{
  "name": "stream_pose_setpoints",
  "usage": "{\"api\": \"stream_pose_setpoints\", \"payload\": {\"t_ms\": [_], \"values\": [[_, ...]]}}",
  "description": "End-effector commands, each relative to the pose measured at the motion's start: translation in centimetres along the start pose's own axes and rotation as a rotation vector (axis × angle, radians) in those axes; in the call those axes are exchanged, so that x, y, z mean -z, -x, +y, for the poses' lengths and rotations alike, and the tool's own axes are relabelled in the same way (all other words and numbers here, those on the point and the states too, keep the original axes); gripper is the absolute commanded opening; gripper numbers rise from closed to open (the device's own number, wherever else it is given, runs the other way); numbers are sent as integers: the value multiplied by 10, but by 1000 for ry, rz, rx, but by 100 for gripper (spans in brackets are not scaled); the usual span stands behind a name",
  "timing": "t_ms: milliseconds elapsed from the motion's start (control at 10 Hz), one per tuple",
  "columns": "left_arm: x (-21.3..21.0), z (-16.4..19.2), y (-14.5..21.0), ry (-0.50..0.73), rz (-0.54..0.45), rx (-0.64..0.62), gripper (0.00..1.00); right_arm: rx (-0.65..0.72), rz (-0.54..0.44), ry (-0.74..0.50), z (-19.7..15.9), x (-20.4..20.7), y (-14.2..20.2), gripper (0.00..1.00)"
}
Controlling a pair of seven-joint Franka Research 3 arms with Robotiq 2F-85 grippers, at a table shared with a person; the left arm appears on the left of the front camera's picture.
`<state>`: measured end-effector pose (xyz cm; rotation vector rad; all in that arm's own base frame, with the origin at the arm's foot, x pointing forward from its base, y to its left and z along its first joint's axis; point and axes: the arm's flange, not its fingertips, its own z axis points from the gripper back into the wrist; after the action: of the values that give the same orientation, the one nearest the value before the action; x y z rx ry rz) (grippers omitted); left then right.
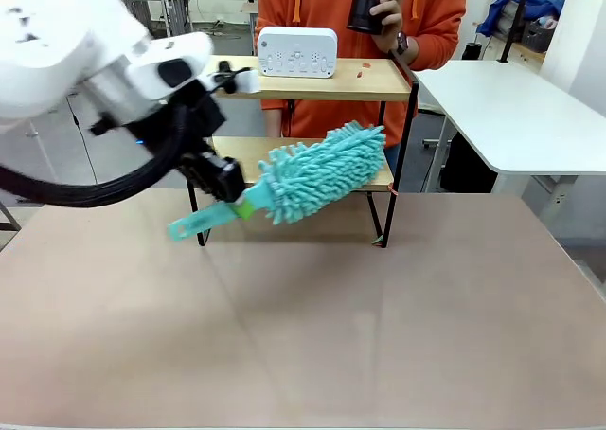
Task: Clean the shelf.
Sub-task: Clean the specific tier of the Shelf with the Duster once objects are removed.
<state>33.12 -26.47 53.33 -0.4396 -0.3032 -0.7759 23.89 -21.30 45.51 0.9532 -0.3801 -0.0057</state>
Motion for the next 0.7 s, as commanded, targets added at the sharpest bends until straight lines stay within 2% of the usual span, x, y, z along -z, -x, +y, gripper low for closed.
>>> {"api": "stream_pose_setpoints", "payload": {"t_ms": [0,300,600], "values": [[12,-2,-25,6,26,-2,12,-25,-20,-25,2,1,-2,100],[33,-8,-51,-43,33,-43,12,-25,-20,-25,2,1,-2,100],[43,-14,-57,3,112,13,12,-25,-20,-25,2,1,-2,100]]}}
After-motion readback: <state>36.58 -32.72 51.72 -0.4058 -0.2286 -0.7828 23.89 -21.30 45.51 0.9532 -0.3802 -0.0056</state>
